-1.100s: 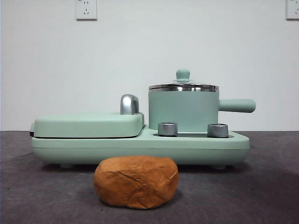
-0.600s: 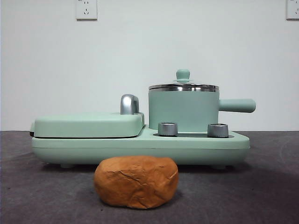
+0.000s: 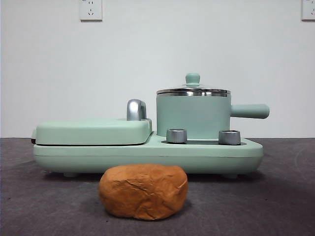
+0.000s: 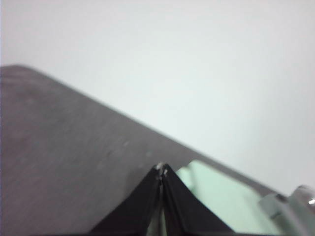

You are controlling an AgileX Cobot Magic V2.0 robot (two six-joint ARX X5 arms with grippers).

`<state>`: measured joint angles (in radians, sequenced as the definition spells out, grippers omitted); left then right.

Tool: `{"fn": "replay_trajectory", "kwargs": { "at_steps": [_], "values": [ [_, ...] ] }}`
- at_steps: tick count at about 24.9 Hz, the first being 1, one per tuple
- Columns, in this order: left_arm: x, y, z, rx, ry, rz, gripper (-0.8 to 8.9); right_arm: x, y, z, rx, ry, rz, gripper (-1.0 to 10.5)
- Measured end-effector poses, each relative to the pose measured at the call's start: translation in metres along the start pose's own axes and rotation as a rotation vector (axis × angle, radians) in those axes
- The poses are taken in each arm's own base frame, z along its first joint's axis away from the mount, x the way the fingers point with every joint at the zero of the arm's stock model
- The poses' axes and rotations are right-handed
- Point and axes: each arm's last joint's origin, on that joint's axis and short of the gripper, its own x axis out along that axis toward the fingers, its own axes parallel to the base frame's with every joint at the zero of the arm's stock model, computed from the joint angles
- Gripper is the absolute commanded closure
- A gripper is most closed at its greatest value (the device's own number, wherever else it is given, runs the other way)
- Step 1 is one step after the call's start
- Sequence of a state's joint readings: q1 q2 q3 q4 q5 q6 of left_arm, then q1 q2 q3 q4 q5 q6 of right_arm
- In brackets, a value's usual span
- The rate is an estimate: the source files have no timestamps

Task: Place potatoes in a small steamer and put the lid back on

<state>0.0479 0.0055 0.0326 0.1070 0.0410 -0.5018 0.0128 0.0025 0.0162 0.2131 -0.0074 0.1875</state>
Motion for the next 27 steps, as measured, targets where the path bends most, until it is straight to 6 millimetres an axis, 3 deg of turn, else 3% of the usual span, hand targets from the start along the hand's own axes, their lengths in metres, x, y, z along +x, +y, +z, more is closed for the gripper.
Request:
{"fn": "replay_trajectory", "kwargs": {
  "at_steps": [5, 12, 20, 27],
  "values": [
    [-0.001, -0.006, 0.005, -0.012, 0.044, -0.089, 8.07, 0.0, 0.003, 0.006, 0.076, 0.052, 0.044, 9.3],
    [-0.003, -0.028, 0.038, 0.03, 0.161, -0.157, 8.07, 0.006, 0.015, 0.053, 0.093, 0.188, 0.146, 9.3],
    [0.007, -0.052, 0.072, 0.248, 0.321, -0.301, 8.07, 0.032, 0.028, 0.091, 0.0, 0.323, 0.317, 9.3],
    [0.03, -0.072, 0.099, 0.433, 0.37, -0.44, 8.08, 0.059, 0.037, 0.105, -0.126, 0.435, 0.435, 9.3]
  ]
}}
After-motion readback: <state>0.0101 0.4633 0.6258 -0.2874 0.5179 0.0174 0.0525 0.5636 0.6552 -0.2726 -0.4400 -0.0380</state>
